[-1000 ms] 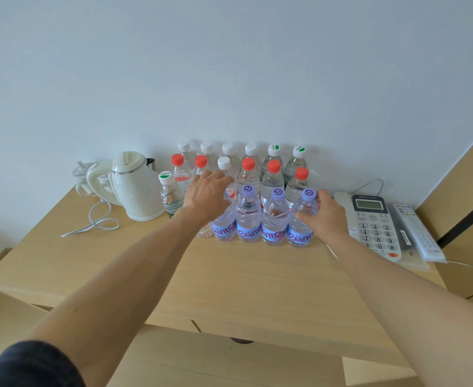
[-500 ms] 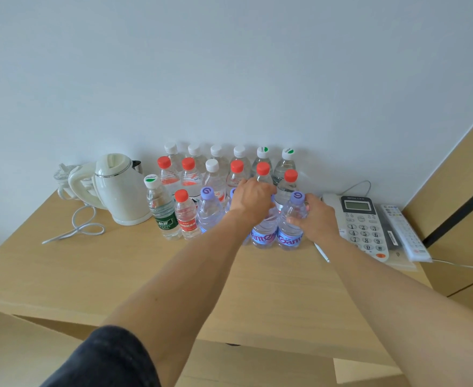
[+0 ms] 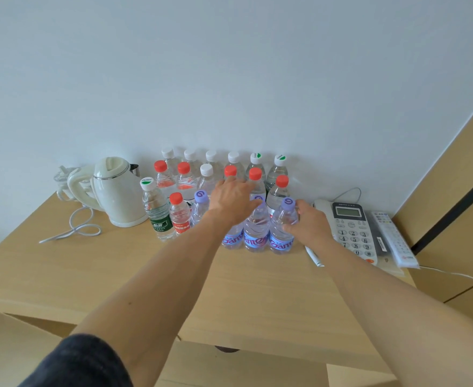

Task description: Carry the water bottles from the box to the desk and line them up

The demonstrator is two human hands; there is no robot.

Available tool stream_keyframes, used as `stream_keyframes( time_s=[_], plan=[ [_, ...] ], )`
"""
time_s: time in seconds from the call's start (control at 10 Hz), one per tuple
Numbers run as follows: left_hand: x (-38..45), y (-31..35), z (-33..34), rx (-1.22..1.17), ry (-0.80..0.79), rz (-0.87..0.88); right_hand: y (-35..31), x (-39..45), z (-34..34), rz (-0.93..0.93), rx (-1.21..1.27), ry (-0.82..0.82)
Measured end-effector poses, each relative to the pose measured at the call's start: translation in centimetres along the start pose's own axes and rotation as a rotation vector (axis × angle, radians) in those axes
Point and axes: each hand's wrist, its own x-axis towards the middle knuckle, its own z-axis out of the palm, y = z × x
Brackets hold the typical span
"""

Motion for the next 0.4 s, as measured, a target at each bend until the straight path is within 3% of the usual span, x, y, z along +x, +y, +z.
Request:
stream_keyframes(
  time_s=[0.4],
  plan=[
    [-5.9, -8.5, -4.5, 0.094, -0.048, -0.295, -4.2, -1.6, -2.7, -0.098, -0.072, 0.080]
  ],
)
